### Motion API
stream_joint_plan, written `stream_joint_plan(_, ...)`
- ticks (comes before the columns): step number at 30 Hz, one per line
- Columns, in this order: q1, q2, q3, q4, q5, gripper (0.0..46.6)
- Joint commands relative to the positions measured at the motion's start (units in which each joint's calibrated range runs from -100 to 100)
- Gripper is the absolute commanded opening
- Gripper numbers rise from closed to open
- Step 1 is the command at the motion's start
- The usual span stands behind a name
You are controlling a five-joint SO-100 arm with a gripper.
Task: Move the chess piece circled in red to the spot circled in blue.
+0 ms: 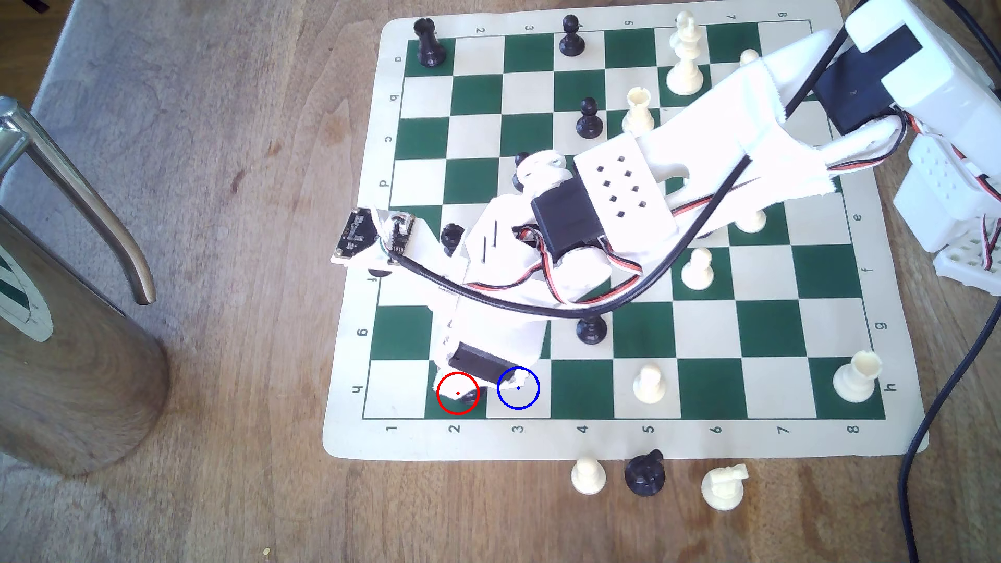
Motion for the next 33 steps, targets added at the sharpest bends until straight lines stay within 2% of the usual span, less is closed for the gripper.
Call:
stream_joint_plan(1,1.22,-7.99,-2.84,-1.37,-0.24,0.4)
stream_joint_plan(10,1.77,-19.54,7.14,-2.19,0.0,0.4)
stream_joint_plan(20,0.52,-25.48,26.99,-11.28,-0.39,0.4)
stream_joint_plan(33,-1.28,-22.93,30.89,-14.31,-0.59,0.4)
